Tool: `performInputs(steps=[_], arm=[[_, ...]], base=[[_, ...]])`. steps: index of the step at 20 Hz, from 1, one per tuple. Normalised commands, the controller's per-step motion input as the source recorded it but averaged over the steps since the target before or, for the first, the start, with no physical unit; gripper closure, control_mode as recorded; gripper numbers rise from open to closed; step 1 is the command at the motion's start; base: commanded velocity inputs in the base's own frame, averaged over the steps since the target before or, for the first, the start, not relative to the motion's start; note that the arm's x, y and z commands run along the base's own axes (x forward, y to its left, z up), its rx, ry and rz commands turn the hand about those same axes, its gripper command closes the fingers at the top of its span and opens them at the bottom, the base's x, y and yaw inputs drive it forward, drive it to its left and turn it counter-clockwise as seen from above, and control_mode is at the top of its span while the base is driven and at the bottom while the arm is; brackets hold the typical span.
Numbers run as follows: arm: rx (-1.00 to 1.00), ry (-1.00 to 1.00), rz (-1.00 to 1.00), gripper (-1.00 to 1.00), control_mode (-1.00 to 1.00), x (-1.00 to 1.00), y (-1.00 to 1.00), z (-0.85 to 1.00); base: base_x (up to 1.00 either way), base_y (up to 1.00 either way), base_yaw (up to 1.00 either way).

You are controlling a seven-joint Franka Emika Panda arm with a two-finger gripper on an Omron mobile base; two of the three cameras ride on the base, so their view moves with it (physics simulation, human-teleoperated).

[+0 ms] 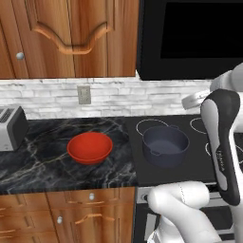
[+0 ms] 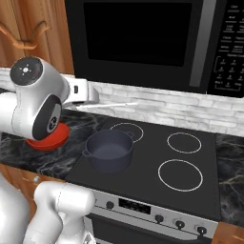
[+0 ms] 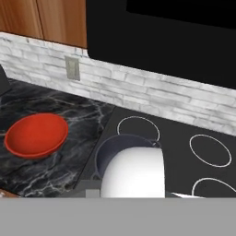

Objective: Open the cabinet and move the ladle to the pot. Then close the cabinet.

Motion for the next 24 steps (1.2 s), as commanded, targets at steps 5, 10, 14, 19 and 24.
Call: performInputs(steps=[5,10,14,19,24], arm=[[0.0,0.0,0.0,1.0,-1.0,0.2,0.08,-0.28],[-0.01,0.0,0.0,1.0,-1.0,0.2,0.01,-0.34],[-0.02,0.01,0.0,1.0,-1.0,0.05,0.0,-0.36],[-0.01,0.02,0.0,1.0,-1.0,0.01,0.0,-0.34],[-0.02,0.01,0.0,1.0,-1.0,0.0,0.0,-0.35]], base=[[0.0,0.0,0.0],[0.0,0.0,0.0],[0.0,0.0,0.0],[0.0,0.0,0.0],[0.0,0.0,0.0]])
